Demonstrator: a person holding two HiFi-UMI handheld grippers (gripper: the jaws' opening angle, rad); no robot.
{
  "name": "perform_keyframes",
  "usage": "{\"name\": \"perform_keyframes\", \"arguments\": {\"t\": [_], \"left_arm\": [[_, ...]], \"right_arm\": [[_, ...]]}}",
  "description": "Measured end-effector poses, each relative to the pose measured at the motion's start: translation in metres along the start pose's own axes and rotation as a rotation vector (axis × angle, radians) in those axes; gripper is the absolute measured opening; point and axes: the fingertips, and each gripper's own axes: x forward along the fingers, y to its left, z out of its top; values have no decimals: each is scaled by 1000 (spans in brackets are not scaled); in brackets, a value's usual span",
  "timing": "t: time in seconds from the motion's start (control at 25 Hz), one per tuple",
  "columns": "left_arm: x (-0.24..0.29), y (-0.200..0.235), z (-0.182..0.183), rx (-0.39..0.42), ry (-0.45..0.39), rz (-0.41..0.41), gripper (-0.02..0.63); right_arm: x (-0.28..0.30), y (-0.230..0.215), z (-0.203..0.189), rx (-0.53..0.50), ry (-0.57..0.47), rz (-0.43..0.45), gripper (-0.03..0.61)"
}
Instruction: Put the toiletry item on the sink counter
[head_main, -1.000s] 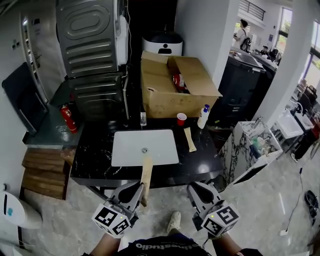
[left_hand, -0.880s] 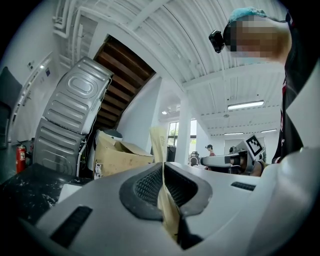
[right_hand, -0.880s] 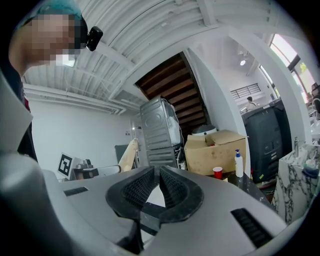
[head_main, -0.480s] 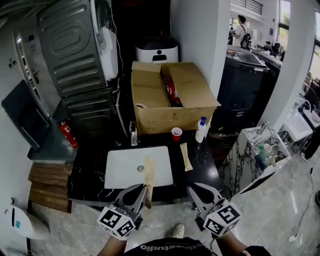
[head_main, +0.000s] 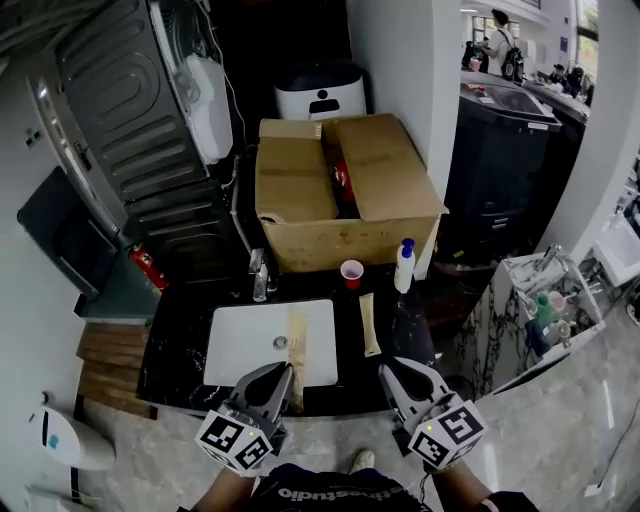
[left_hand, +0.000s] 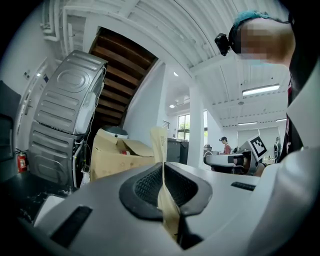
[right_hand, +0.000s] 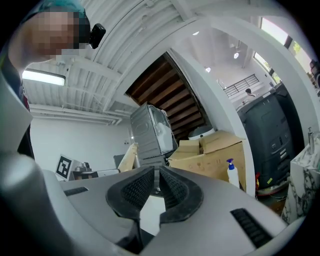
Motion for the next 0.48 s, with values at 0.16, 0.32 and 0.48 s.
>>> {"name": "perform_keyframes", "arguments": {"t": [0.16, 0.32, 0.48], "left_arm": [[17, 7, -9, -15, 27, 16, 25], [35, 20, -16, -12, 33, 5, 25], [53, 40, -22, -46, 42, 18, 25]], "right_arm": [[8, -14, -7, 22, 16, 10, 63], [22, -33, -16, 49, 36, -7, 63], [41, -42, -14, 26, 54, -22, 63]]}}
